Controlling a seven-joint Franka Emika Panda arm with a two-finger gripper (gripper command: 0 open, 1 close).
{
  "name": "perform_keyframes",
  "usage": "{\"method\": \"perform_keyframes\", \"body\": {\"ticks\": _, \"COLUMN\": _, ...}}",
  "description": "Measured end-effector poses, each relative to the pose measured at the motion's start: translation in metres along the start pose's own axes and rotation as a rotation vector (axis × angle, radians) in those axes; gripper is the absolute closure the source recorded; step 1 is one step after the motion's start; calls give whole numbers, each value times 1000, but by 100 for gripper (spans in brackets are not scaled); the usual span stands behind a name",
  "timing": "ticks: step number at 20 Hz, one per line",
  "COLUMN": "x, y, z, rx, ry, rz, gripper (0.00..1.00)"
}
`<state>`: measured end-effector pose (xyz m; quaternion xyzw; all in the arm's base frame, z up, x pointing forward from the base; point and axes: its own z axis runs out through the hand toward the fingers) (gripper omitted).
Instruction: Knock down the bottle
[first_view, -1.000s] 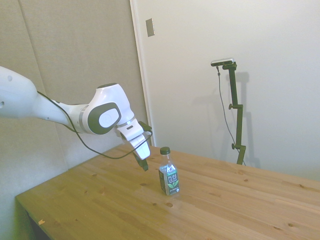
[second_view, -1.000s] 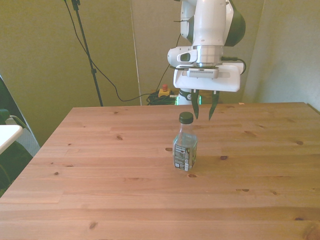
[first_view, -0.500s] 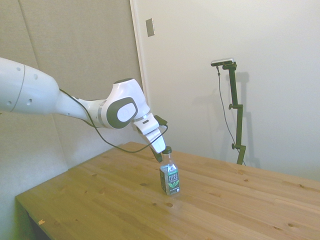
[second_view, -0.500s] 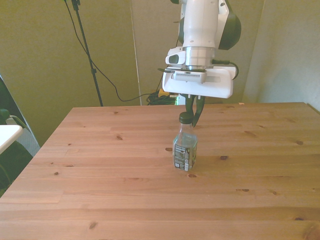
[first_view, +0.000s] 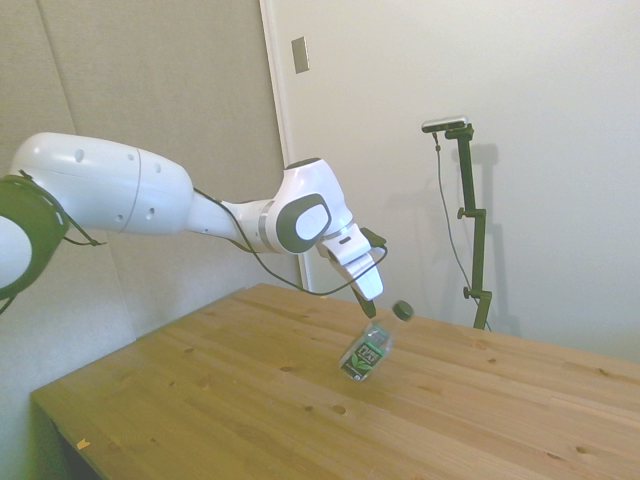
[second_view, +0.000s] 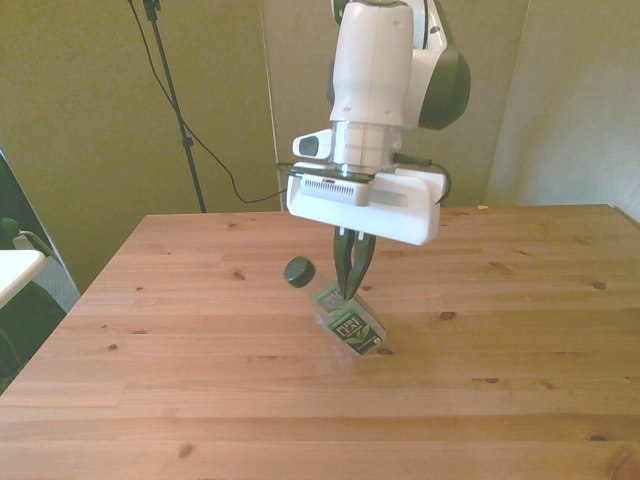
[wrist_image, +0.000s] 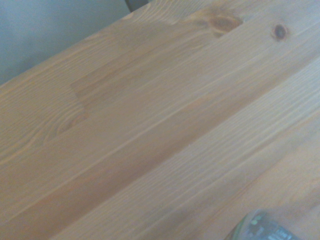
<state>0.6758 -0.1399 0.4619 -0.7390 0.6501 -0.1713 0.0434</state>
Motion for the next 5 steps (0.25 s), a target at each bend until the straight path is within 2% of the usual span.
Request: {"method": "perform_keyframes", "body": {"ticks": 5, "x": 9, "y": -13, "z": 13, "rx": 8, "ry": -1, "rz": 22, "gripper": 100}}
